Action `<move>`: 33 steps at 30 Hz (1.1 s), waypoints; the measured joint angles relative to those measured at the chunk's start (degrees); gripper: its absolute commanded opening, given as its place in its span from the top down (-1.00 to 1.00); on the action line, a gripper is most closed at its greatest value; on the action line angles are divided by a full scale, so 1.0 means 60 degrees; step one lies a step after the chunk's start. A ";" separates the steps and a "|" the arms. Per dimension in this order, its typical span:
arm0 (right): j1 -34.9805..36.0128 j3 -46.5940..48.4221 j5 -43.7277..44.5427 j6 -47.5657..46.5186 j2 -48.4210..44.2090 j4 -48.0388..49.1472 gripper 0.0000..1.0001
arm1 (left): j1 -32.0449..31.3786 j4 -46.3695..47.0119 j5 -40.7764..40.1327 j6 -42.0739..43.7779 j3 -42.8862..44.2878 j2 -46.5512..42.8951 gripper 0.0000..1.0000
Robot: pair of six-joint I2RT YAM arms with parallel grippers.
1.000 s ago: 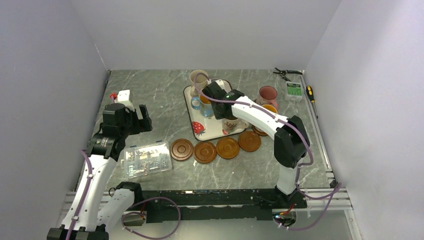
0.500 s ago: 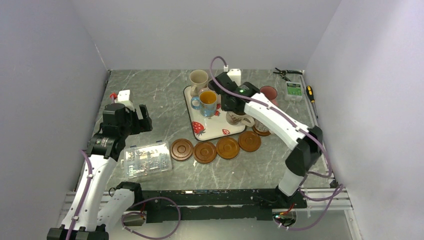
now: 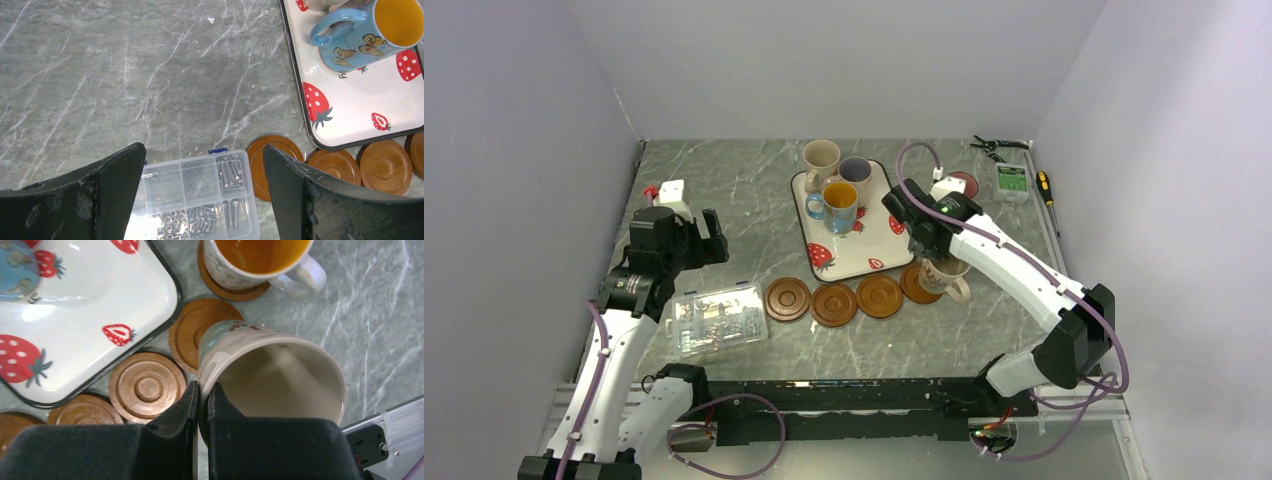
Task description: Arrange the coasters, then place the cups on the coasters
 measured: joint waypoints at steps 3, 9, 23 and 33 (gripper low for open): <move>-0.0015 -0.0488 -0.0047 0.0280 -0.0062 -0.0036 1.00 | 0.0000 0.0000 0.0000 0.0000 0.0000 0.0000 -0.88; -0.0015 -0.1071 -0.0182 0.0750 -0.0423 0.0073 1.00 | 0.0000 0.0000 -0.0004 0.0000 0.0000 0.0000 -0.88; -0.0011 -0.1333 -0.0171 0.1195 -0.0397 0.0186 1.00 | 0.0000 0.0000 -0.0025 0.0000 0.0000 0.0015 -0.87; 0.0004 -0.1282 -0.0036 0.1151 -0.0211 0.0408 1.00 | 0.0004 -0.0004 -0.0033 0.0000 0.0000 0.0018 -0.87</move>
